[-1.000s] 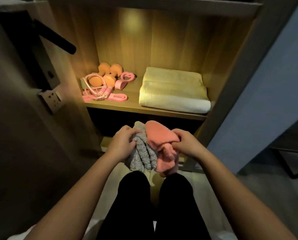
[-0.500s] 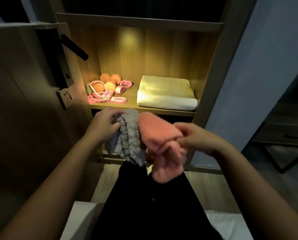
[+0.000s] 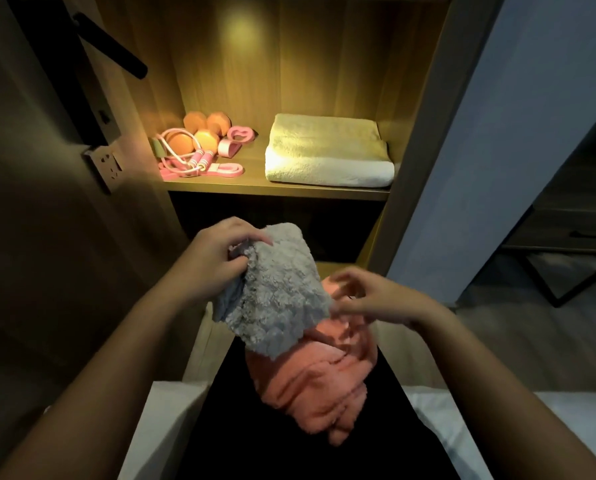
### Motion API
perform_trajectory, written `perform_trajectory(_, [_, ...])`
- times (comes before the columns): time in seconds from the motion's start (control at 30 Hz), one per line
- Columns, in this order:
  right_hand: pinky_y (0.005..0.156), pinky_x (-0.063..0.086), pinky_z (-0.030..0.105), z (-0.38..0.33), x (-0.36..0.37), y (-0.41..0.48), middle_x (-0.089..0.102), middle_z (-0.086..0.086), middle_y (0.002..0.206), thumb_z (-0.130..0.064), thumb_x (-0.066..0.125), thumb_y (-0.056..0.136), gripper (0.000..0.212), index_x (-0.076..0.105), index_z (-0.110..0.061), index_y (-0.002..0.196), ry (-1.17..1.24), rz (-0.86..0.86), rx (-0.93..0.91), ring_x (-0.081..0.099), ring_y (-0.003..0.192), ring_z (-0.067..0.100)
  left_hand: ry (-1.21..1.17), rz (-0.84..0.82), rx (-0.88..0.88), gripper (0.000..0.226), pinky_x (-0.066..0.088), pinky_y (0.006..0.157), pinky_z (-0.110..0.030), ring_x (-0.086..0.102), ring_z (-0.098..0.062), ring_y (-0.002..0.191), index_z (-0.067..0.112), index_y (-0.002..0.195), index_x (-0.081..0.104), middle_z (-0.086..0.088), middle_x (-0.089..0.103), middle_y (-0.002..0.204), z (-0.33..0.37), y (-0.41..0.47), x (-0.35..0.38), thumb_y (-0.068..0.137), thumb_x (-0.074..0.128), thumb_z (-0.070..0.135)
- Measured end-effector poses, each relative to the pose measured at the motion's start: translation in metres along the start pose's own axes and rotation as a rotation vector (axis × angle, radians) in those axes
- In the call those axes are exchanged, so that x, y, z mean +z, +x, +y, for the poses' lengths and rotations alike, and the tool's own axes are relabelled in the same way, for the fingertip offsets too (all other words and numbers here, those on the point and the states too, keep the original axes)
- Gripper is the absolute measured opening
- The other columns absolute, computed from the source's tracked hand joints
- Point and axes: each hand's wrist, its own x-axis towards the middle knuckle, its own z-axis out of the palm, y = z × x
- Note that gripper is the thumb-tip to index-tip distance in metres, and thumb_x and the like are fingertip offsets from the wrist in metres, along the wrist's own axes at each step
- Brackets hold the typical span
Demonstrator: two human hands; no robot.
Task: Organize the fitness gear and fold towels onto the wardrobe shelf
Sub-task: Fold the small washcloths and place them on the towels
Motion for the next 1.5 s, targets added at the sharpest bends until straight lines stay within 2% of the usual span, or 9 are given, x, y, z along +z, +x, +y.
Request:
perform_trajectory(0.1, [0.089, 0.054, 0.032, -0.001, -0.003, 0.008, 0.052, -0.011, 0.13, -0.029, 0.079, 0.077, 0.072, 0.042, -0.038, 0.138, 0.046, 0.091, -0.16, 0.055, 0.117, 0.007, -0.074, -0.16, 0.04, 0.048, 0.045, 0.087, -0.015, 0.052, 0.003, 0.112, 0.038, 0.104, 0.067, 0.017, 0.057, 0.114, 0.009, 0.005, 0.022, 0.084, 0.059, -0.005])
perform_trajectory(0.23, [0.085, 0.053, 0.03, 0.002, 0.0, 0.012, 0.065, -0.016, 0.104, -0.025, 0.076, 0.076, 0.03, 0.067, -0.032, 0.105, -0.209, -0.061, -0.162, 0.062, 0.099, 0.005, -0.233, -0.552, -0.118, 0.038, 0.051, 0.089, -0.021, 0.059, 0.005, 0.107, 0.029, 0.115, 0.061, 0.016, 0.065, 0.112, -0.006, 0.005, 0.049, 0.088, 0.062, 0.002])
perform_trajectory(0.37, [0.079, 0.058, 0.052, 0.016, 0.025, 0.019, 0.068, 0.017, 0.111, -0.02, 0.075, 0.083, 0.026, 0.064, -0.025, 0.106, -0.3, -0.386, 0.145, 0.07, 0.089, 0.031, -0.034, -0.913, -0.157, 0.025, 0.049, 0.096, -0.03, 0.063, -0.006, 0.105, 0.012, 0.11, 0.067, 0.004, 0.067, 0.115, -0.024, -0.004, 0.077, 0.088, 0.062, 0.001])
perform_trajectory(0.63, [0.053, 0.044, 0.016, -0.003, -0.017, 0.02, 0.071, -0.01, 0.08, -0.036, 0.074, 0.083, 0.013, 0.074, -0.03, 0.094, -0.173, -0.437, 0.064, 0.064, 0.067, 0.016, -0.338, -0.464, -0.196, 0.023, 0.053, 0.078, -0.019, 0.066, -0.004, 0.093, 0.019, 0.096, 0.07, 0.011, 0.071, 0.096, -0.04, 0.016, 0.02, 0.09, 0.06, 0.0])
perform_trajectory(0.77, [0.058, 0.047, 0.024, -0.008, -0.008, 0.023, 0.062, -0.012, 0.062, -0.03, 0.075, 0.084, 0.004, 0.073, -0.028, 0.082, -0.263, -0.583, 0.122, 0.058, 0.06, 0.014, -0.531, -0.099, -0.151, 0.011, 0.051, 0.069, -0.018, 0.063, -0.002, 0.084, 0.022, 0.09, 0.064, 0.014, 0.067, 0.087, -0.035, 0.027, -0.013, 0.085, 0.056, 0.017])
perform_trajectory(0.9, [0.075, 0.055, 0.039, -0.012, 0.007, 0.023, 0.062, -0.014, 0.065, -0.029, 0.077, 0.083, 0.021, 0.072, -0.028, 0.103, -0.253, -0.635, 0.219, 0.059, 0.063, 0.008, -0.472, -0.188, -0.156, 0.007, 0.051, 0.073, -0.024, 0.065, -0.007, 0.091, 0.029, 0.088, 0.067, 0.011, 0.068, 0.091, -0.022, 0.037, -0.009, 0.088, 0.061, 0.026])
perform_trajectory(1.2, [0.103, 0.044, 0.027, -0.029, -0.014, 0.029, 0.057, -0.018, 0.131, -0.026, 0.075, 0.081, 0.065, 0.045, -0.034, 0.138, 0.0, 0.012, -0.342, 0.053, 0.123, 0.003, -0.215, -0.075, -0.194, 0.035, 0.042, 0.065, -0.034, 0.054, -0.013, 0.064, 0.014, 0.072, 0.065, 0.005, 0.057, 0.065, -0.007, 0.069, 0.012, 0.094, 0.057, 0.04])
perform_trajectory(1.4, [0.071, 0.053, 0.021, -0.03, -0.019, 0.049, 0.071, -0.018, 0.094, -0.015, 0.059, 0.096, 0.02, 0.064, -0.033, 0.101, 0.168, 0.381, -0.322, 0.067, 0.091, 0.001, -0.232, -0.105, -0.274, 0.048, 0.042, 0.065, -0.033, 0.055, -0.021, 0.065, 0.0, 0.078, 0.062, -0.017, 0.062, 0.071, -0.015, 0.089, 0.024, 0.095, 0.052, 0.044])
perform_trajectory(1.5, [0.06, 0.048, 0.009, -0.036, -0.023, 0.054, 0.071, -0.025, 0.086, -0.014, 0.058, 0.096, 0.021, 0.067, -0.033, 0.094, 0.329, 0.348, -0.316, 0.065, 0.077, -0.009, -0.101, -0.023, -0.311, 0.013, 0.047, 0.072, -0.026, 0.06, -0.007, 0.084, 0.022, 0.09, 0.065, 0.008, 0.064, 0.088, -0.018, 0.092, 0.035, 0.092, 0.061, 0.034])
